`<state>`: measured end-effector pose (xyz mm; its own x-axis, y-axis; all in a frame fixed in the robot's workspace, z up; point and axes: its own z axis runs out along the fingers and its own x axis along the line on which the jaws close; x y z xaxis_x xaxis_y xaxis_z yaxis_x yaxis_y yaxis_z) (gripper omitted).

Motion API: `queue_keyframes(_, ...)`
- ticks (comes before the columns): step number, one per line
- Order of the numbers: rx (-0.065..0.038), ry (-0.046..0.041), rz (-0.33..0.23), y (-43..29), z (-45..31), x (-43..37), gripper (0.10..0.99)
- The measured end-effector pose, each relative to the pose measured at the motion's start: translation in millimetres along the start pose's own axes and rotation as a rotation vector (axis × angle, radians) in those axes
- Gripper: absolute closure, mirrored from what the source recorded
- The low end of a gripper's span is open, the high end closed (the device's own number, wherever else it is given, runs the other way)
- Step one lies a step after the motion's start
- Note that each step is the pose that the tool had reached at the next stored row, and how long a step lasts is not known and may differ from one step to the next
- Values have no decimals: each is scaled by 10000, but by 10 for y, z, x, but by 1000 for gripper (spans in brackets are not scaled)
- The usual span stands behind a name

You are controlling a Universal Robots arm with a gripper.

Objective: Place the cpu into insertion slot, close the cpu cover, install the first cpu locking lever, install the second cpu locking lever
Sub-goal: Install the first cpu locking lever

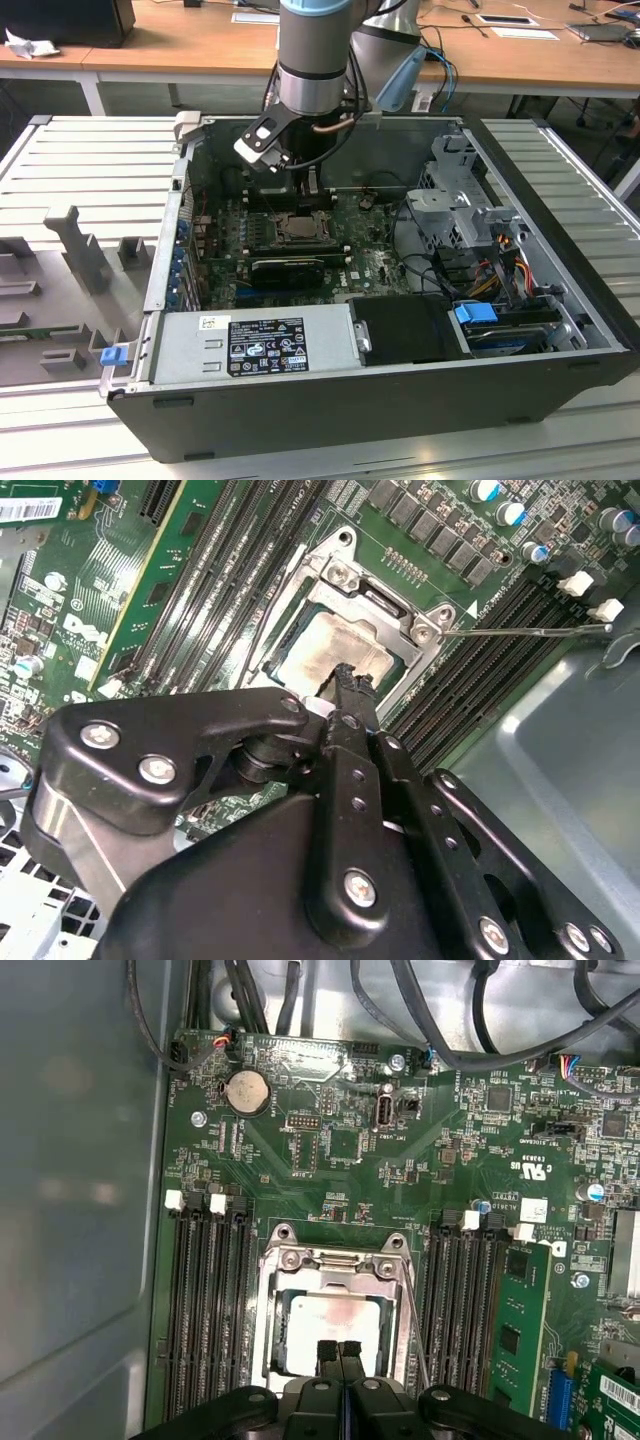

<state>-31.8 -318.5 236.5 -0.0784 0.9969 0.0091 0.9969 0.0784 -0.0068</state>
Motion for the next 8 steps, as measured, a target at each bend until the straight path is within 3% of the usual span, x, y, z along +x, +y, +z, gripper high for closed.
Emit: queue_keyframes(8, 2, -5, 0, -1, -73, 0, 980)
